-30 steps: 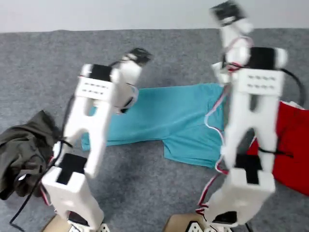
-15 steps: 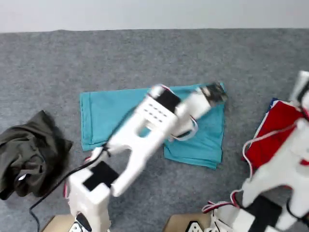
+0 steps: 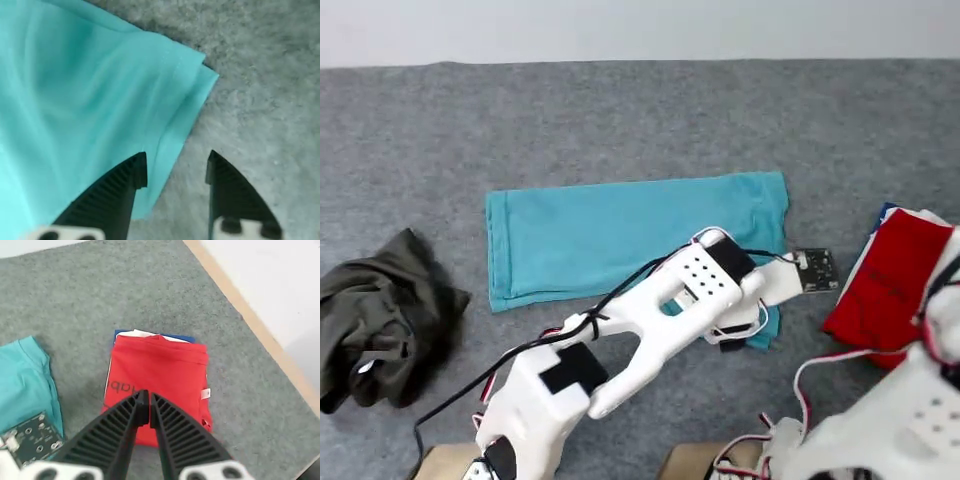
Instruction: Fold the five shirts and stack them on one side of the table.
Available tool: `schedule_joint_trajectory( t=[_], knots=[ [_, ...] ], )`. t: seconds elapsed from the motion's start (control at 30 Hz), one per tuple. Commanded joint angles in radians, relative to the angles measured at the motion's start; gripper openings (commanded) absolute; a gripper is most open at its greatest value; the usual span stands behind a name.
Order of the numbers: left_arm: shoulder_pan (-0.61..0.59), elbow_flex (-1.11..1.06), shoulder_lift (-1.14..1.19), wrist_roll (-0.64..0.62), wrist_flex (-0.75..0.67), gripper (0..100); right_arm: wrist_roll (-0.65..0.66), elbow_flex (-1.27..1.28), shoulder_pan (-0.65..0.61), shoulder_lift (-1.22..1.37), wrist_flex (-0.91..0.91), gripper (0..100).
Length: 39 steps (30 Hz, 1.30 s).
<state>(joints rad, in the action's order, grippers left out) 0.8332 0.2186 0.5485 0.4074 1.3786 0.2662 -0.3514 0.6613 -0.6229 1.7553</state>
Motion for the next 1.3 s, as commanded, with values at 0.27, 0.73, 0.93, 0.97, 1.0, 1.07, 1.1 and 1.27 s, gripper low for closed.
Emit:
schedule_joint_trajectory(
  t=[0.27,0.73,0.93,0.97,1.0,1.07,1.1,1.27],
  knots=[
    [0.003,0.102,0.124,-0.029,-0.054,18,0.046,0.005,0.015,-0.108,0.039,0.9],
    [-0.011,0.461,0.267,-0.04,0.226,0,0.04,0.006,0.013,-0.113,0.039,0.9],
    [-0.038,0.644,0.276,-0.04,0.327,0,0.04,0.006,0.013,-0.113,0.039,0.9],
    [-0.051,0.656,0.276,-0.04,0.324,0,0.04,0.006,0.013,-0.113,0.039,0.9],
    [-0.066,0.667,0.276,-0.04,0.322,0,0.04,0.006,0.013,-0.113,0.039,0.9],
    [-0.092,0.67,0.276,-0.04,0.296,0,0.041,0.006,0.013,-0.113,0.039,0.9],
    [-0.109,0.668,0.276,-0.04,0.282,0,0.041,0.006,0.013,-0.111,0.039,0.9],
    [-0.181,0.668,0.287,-0.044,0.212,0,0.04,0.008,0.013,-0.11,0.039,0.9]
  ],
)
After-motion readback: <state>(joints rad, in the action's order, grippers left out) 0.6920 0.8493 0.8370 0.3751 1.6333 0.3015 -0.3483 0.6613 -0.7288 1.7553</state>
